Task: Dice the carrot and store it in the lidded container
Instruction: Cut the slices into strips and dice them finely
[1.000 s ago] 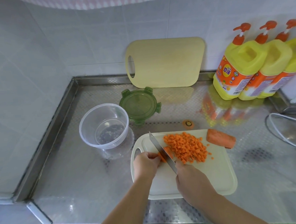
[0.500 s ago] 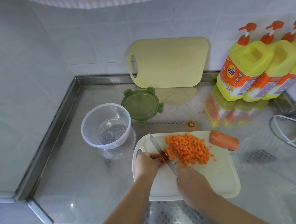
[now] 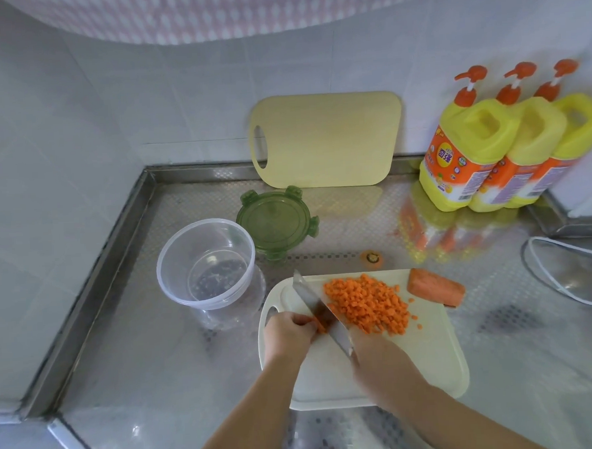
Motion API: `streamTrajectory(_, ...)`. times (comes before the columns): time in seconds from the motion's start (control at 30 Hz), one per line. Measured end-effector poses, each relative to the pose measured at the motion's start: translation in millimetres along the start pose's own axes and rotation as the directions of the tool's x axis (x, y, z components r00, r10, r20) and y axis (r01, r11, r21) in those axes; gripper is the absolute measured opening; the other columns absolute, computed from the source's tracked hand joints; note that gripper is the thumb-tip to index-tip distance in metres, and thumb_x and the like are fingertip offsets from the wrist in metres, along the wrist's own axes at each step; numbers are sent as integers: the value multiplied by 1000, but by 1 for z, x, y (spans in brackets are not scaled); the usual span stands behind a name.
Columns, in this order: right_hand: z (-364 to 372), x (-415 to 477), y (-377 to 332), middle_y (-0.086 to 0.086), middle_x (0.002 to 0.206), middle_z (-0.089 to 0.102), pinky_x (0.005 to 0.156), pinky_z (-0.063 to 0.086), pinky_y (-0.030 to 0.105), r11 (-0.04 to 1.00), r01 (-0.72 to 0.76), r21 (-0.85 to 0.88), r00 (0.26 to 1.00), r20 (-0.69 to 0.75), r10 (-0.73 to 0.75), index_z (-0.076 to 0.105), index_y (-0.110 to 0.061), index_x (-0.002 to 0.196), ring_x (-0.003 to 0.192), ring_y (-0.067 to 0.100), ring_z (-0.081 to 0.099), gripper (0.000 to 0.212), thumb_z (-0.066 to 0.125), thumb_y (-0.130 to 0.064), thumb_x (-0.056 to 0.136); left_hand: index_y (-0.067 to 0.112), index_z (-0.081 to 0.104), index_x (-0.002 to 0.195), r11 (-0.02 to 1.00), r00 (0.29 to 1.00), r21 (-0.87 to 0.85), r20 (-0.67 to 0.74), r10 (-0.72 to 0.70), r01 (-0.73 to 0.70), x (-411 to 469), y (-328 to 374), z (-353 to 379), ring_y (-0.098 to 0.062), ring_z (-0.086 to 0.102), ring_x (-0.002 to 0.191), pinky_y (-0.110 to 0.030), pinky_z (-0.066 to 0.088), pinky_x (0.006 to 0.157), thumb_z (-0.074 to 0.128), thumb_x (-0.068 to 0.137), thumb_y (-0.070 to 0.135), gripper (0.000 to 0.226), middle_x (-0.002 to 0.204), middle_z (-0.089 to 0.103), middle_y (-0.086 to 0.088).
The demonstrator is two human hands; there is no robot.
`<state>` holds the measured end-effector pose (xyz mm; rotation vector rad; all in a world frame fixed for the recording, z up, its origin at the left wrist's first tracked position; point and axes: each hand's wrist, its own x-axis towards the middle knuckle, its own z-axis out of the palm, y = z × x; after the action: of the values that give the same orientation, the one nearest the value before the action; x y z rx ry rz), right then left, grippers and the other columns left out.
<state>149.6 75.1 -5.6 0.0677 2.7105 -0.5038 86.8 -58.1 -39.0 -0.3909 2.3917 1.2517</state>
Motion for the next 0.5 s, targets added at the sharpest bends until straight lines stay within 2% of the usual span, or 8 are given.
streamTrajectory(0.07, -10, -3, 2, 5, 92, 58, 68, 33, 26, 996, 15, 88, 998, -69, -9, 42, -22, 90, 93, 23, 58, 10, 38, -17, 97, 13, 72, 82, 1000, 1000, 16, -24, -12, 12, 0, 3, -1, -17, 55, 72, -24, 43, 65, 68, 83, 19, 7, 82, 53, 5)
streamTrajectory(0.13, -22, -6, 3, -1, 73, 47, 62, 26, 28, 990, 29, 135, 995, -101, -15, 34, -23, 79, 84, 26, 56, 18, 39, -18, 96, 16, 70, 81, 999, 1000, 33, -29, -12, 13, 0, 4, -1, -19, 57, 75, -25, 45, 68, 68, 82, 21, 6, 95, 60, -3)
streamTrajectory(0.23, -38, -5, 10, -6, 65, 37, 49, 21, 26, 991, 37, 132, 995, -101, -23, 29, -23, 71, 58, 12, 42, 28, 38, -16, 96, 18, 72, 74, 999, 999, 48, 47, 13, -15, 5, 4, -4, -18, 60, 67, -31, 55, 71, 65, 82, 18, 10, 83, 71, -9)
streamTrajectory(0.3, -45, -4, 15, -5, 64, 37, 46, 21, 24, 994, 29, 101, 996, -86, -20, 23, -26, 67, 54, 5, 34, 35, 37, -14, 96, 17, 70, 70, 997, 996, 48, 75, 51, -55, 9, 5, -12, -20, 63, 67, -36, 57, 76, 61, 83, 10, 17, 71, 70, -5)
streamTrajectory(0.37, -50, -3, 20, -4, 63, 36, 46, 23, 25, 996, 8, 86, 997, -74, -2, 22, -25, 67, 52, 6, 33, 35, 36, -14, 97, 19, 66, 77, 977, 985, 136, 87, 152, -163, 15, 10, -22, -21, 66, 78, -35, 55, 79, 56, 86, 7, 18, 80, 69, -1)
streamTrajectory(0.4, -51, -3, 23, -3, 63, 36, 46, 24, 25, 997, -11, 82, 998, -66, 16, 26, -23, 68, 52, 6, 33, 32, 35, -14, 97, 22, 66, 89, 925, 962, 272, 125, 241, -267, 17, 14, -26, -19, 65, 86, -34, 54, 82, 53, 88, 8, 19, 92, 67, 1)
streamTrajectory(0.43, -53, -4, 24, -4, 63, 36, 46, 25, 24, 996, -28, 79, 998, -61, 33, 32, -19, 73, 53, 6, 33, 25, 34, -15, 98, 25, 63, 106, 803, 917, 443, 219, 333, -398, 20, 18, -30, -18, 62, 96, -32, 52, 85, 50, 89, 10, 26, 106, 63, 3)
streamTrajectory(0.5, -56, -4, 26, -3, 64, 39, 45, 26, 24, 994, -52, 100, 997, -59, 58, 40, -14, 90, 52, 6, 35, 11, 34, -14, 98, 30, 46, 134, 392, 763, 658, 501, 408, -643, 24, 27, -31, -18, 50, 115, -35, 47, 91, 47, 92, 11, 46, 129, 46, 2)
